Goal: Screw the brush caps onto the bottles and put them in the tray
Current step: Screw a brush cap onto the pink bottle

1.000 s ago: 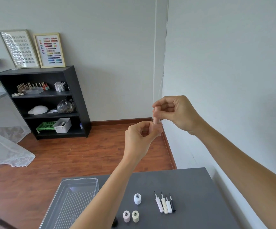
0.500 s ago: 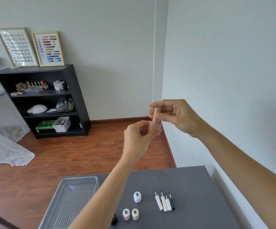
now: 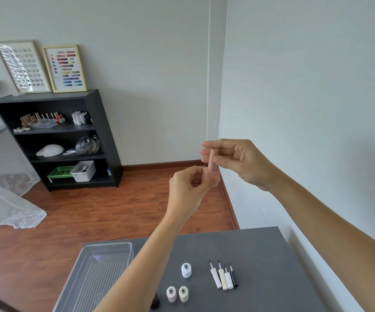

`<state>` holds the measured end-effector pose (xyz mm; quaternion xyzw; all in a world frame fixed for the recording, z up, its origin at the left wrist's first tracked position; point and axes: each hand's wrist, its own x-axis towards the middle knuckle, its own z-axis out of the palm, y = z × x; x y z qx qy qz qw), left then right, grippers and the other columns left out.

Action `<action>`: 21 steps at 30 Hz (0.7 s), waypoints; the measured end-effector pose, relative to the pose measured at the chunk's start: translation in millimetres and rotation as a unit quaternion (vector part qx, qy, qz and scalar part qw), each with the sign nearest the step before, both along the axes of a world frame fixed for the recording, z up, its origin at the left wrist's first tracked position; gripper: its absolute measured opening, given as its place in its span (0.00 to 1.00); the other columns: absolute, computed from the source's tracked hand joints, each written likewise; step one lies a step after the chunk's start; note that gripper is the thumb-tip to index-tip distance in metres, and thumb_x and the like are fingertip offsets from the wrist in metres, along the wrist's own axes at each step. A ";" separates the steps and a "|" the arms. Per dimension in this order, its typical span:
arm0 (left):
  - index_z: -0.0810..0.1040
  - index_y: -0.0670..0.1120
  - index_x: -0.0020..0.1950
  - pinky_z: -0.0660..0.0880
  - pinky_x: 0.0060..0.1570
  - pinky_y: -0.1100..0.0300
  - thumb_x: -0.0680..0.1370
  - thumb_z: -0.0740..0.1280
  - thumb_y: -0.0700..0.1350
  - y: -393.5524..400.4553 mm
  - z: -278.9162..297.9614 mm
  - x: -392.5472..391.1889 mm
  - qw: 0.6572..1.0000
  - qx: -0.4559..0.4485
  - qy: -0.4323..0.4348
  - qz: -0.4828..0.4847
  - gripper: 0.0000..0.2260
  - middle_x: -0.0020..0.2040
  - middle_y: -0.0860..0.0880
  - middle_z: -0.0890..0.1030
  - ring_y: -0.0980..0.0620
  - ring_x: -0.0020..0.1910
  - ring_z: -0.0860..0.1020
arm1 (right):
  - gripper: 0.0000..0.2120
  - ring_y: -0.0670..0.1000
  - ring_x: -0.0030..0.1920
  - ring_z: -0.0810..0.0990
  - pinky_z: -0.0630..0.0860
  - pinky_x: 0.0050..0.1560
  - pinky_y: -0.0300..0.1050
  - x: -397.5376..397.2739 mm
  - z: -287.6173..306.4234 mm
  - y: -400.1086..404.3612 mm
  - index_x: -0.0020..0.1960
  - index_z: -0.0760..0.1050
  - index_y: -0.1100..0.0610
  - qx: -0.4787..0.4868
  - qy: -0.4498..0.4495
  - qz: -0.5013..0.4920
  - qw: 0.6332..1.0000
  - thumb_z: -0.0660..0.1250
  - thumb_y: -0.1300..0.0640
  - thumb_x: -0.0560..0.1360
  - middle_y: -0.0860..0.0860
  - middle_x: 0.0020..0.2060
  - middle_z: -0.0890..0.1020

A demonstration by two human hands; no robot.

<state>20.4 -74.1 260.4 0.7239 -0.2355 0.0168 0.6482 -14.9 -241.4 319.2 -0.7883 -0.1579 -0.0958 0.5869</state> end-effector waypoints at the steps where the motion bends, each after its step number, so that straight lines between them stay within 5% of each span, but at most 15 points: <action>1: 0.85 0.51 0.44 0.78 0.34 0.66 0.73 0.76 0.46 -0.3 -0.4 -0.2 1.000 0.001 0.000 -0.001 0.02 0.38 0.50 0.87 0.48 0.39 0.83 | 0.15 0.50 0.58 0.84 0.78 0.60 0.43 0.1 -0.3 0.4 0.64 0.76 0.62 0.012 -0.004 -0.014 1.000 0.64 0.70 0.78 0.55 0.42 0.87; 6: 0.84 0.52 0.45 0.78 0.36 0.59 0.74 0.75 0.48 -6.5 -4.9 -2.7 0.999 0.017 -0.026 0.028 0.02 0.37 0.50 0.86 0.55 0.33 0.79 | 0.09 0.52 0.44 0.87 0.82 0.52 0.49 4.0 -4.1 8.0 0.54 0.81 0.63 0.043 -0.042 -0.078 0.995 0.71 0.68 0.74 0.57 0.42 0.87; 12: 0.83 0.48 0.50 0.79 0.46 0.41 0.76 0.73 0.49 1.8 -2.0 3.9 0.993 -0.008 0.014 -0.113 0.07 0.42 0.45 0.85 0.43 0.41 0.80 | 0.12 0.58 0.51 0.86 0.81 0.54 0.46 1.2 4.5 -3.9 0.56 0.80 0.60 0.070 0.001 0.032 0.997 0.72 0.59 0.73 0.54 0.42 0.88; 15: 0.83 0.45 0.51 0.72 0.46 0.45 0.75 0.73 0.53 3.2 -3.0 6.2 0.988 -0.027 0.028 -0.150 0.13 0.41 0.47 0.83 0.46 0.42 0.75 | 0.12 0.59 0.52 0.86 0.81 0.54 0.45 2.8 6.5 -3.8 0.56 0.81 0.59 0.058 0.011 0.052 0.997 0.71 0.57 0.73 0.52 0.42 0.88; 21: 0.83 0.48 0.47 0.77 0.47 0.35 0.74 0.72 0.54 -6.3 -11.8 -0.1 0.998 -0.032 0.014 -0.056 0.10 0.37 0.50 0.85 0.46 0.38 0.79 | 0.05 0.54 0.43 0.87 0.81 0.47 0.42 10.8 -6.2 7.7 0.52 0.81 0.57 0.052 -0.020 -0.019 0.998 0.69 0.62 0.77 0.49 0.36 0.87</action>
